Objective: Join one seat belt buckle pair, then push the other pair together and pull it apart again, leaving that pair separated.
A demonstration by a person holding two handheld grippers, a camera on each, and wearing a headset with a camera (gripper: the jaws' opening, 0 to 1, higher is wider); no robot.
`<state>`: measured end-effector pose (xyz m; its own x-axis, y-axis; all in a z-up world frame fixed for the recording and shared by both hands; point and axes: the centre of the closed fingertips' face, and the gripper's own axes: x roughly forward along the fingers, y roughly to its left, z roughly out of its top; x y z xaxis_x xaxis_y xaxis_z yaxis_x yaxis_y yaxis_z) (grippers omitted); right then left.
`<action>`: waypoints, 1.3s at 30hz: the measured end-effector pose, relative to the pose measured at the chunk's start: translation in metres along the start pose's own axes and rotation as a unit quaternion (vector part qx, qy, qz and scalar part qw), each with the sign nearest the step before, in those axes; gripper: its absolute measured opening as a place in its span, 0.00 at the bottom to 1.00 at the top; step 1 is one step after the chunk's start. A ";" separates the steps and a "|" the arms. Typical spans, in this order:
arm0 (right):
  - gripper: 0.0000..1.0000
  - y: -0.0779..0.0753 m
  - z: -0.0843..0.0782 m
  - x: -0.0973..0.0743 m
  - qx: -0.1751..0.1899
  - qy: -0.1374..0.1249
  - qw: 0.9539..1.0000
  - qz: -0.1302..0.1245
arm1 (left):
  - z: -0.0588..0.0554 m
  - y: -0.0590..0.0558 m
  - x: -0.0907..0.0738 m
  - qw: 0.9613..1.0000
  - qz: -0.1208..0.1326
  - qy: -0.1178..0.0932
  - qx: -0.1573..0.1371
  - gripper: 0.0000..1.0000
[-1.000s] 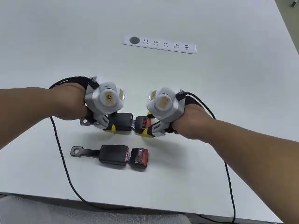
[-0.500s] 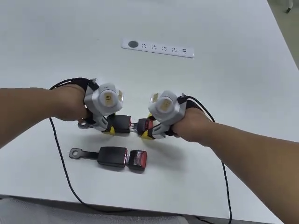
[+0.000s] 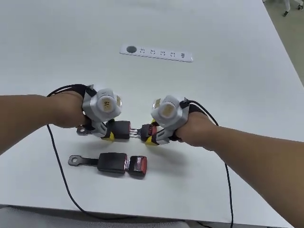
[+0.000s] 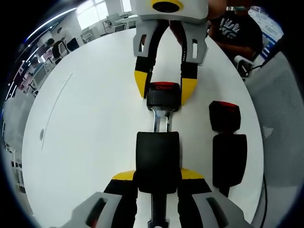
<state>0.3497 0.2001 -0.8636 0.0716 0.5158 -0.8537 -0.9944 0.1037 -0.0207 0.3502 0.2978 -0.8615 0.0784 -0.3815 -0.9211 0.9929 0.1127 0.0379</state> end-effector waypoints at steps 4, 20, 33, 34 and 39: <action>0.37 0.000 -0.011 -0.006 0.009 -0.002 1.000 -0.005 | -0.001 0.000 -0.001 1.000 0.005 -0.005 -0.007 0.33; 0.37 0.003 -0.079 -0.051 0.040 0.022 0.998 -0.032 | 0.000 0.000 -0.003 1.000 0.015 -0.019 -0.004 0.34; 0.38 -0.001 -0.109 -0.067 0.028 0.069 0.995 -0.063 | 0.005 -0.008 -0.009 0.998 0.044 -0.025 -0.040 0.34; 0.39 -0.001 -0.109 -0.067 0.025 0.072 0.995 -0.065 | 0.005 -0.008 -0.009 0.997 0.048 -0.026 -0.046 0.34; 0.45 -0.012 -0.108 -0.072 0.035 0.070 0.990 -0.115 | 0.009 -0.005 -0.013 0.995 0.089 -0.017 -0.028 0.38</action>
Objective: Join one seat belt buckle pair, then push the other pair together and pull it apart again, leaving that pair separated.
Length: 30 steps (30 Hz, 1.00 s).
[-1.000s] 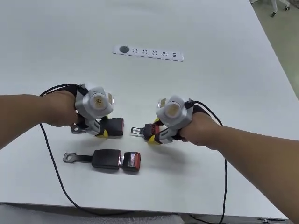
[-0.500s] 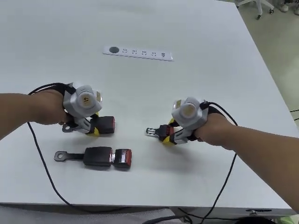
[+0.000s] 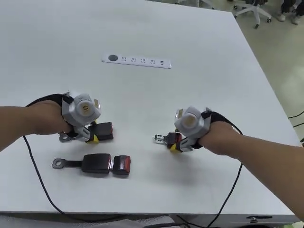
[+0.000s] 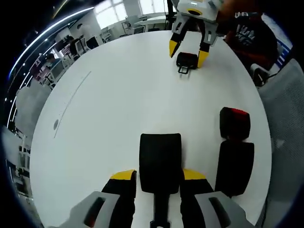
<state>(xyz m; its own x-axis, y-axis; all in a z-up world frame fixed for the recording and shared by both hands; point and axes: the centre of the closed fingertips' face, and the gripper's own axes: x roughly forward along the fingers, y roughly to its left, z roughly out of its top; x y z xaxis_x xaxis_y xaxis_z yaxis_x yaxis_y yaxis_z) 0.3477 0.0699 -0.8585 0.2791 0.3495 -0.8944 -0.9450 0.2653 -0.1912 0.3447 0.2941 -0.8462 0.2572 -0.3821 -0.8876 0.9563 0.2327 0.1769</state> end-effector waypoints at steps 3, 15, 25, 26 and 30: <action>0.45 0.008 0.002 -0.007 0.056 -0.028 0.998 0.008 | -0.001 -0.005 -0.004 1.000 0.006 0.006 0.006 0.40; 0.51 0.020 0.034 -0.058 0.111 -0.130 0.985 -0.018 | 0.016 0.018 -0.075 0.982 0.094 -0.133 -0.097 0.54; 0.73 0.039 0.029 -0.078 0.133 -0.157 0.978 -0.034 | -0.019 -0.023 -0.121 0.965 0.105 -0.185 -0.151 0.72; 0.75 0.039 0.029 -0.080 0.138 -0.162 0.976 -0.037 | -0.022 -0.025 -0.124 0.964 0.105 -0.187 -0.156 0.72; 0.82 0.044 0.022 -0.083 0.171 -0.171 0.970 -0.038 | -0.032 -0.037 -0.135 0.958 0.108 -0.193 -0.181 0.79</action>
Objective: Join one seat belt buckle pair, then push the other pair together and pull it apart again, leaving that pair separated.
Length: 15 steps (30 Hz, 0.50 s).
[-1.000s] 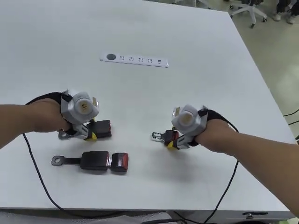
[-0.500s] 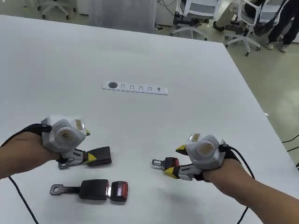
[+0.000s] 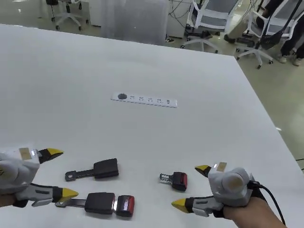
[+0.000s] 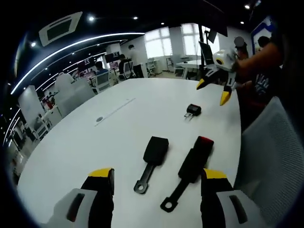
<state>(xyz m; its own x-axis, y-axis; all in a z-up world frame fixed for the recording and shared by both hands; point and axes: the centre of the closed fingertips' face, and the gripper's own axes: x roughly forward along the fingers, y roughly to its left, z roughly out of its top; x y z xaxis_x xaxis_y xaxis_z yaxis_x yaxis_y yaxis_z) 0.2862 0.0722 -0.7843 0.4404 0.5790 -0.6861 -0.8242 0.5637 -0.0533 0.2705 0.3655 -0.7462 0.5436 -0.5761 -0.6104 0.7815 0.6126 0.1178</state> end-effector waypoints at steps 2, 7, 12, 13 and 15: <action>0.85 0.003 -0.005 -0.004 -0.001 0.003 1.000 -0.003 | -0.002 -0.002 -0.006 1.000 0.006 -0.004 -0.010 0.83; 0.90 0.005 -0.010 -0.012 0.027 -0.006 0.999 -0.022 | -0.017 -0.007 -0.015 1.000 0.012 0.001 -0.006 0.89; 1.00 0.008 -0.012 -0.017 0.044 -0.012 0.998 -0.042 | -0.034 -0.010 -0.024 0.999 0.014 0.002 -0.036 0.99; 1.00 0.009 -0.011 -0.018 0.042 -0.011 0.998 -0.044 | -0.036 -0.010 -0.026 0.999 0.017 -0.001 -0.045 1.00; 1.00 0.009 -0.011 -0.021 0.039 -0.012 0.998 -0.053 | -0.040 -0.011 -0.028 0.999 0.015 -0.002 -0.048 1.00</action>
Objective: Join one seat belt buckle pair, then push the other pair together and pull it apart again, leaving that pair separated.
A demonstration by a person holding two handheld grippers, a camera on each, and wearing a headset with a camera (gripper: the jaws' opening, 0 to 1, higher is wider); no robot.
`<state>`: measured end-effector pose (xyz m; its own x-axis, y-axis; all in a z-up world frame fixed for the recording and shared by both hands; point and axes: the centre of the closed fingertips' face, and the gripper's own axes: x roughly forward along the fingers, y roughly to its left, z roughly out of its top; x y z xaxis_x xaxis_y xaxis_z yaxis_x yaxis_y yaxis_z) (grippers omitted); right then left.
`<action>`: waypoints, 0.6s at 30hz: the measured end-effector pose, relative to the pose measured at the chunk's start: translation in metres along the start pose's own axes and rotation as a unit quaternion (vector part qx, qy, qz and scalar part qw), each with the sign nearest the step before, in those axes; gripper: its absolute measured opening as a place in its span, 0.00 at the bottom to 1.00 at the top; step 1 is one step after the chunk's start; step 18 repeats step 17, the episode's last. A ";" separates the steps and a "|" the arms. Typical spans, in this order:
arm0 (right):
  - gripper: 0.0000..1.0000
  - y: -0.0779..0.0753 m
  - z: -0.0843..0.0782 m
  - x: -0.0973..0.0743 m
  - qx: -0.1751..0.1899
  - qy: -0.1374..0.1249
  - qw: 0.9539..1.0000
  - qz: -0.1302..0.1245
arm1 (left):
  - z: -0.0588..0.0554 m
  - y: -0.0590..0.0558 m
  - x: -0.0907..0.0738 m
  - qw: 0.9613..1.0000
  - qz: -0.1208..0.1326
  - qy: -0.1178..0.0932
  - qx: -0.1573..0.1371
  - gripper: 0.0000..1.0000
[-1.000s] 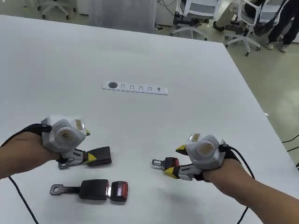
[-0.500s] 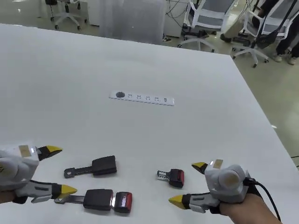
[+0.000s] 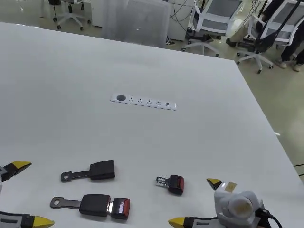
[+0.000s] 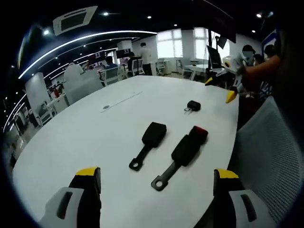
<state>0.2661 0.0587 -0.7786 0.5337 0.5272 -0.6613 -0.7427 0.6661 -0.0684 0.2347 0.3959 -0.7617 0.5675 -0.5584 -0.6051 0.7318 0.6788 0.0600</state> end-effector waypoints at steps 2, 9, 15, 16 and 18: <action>1.00 0.002 -0.002 0.001 0.004 -0.004 1.000 -0.007 | -0.005 -0.007 0.003 1.000 -0.013 0.003 0.005 1.00; 1.00 0.013 -0.005 0.004 0.002 0.002 1.000 -0.010 | -0.011 -0.006 0.007 1.000 0.004 0.012 0.014 1.00; 1.00 0.007 -0.012 0.002 0.013 0.004 1.000 -0.009 | -0.011 -0.009 0.003 1.000 -0.006 0.012 0.011 1.00; 1.00 0.006 -0.015 0.001 0.021 0.008 1.000 -0.008 | -0.010 -0.007 0.002 1.000 -0.001 0.009 0.006 1.00; 1.00 0.005 -0.016 0.000 0.022 0.007 1.000 -0.009 | -0.010 -0.005 0.001 1.000 0.004 0.007 0.004 1.00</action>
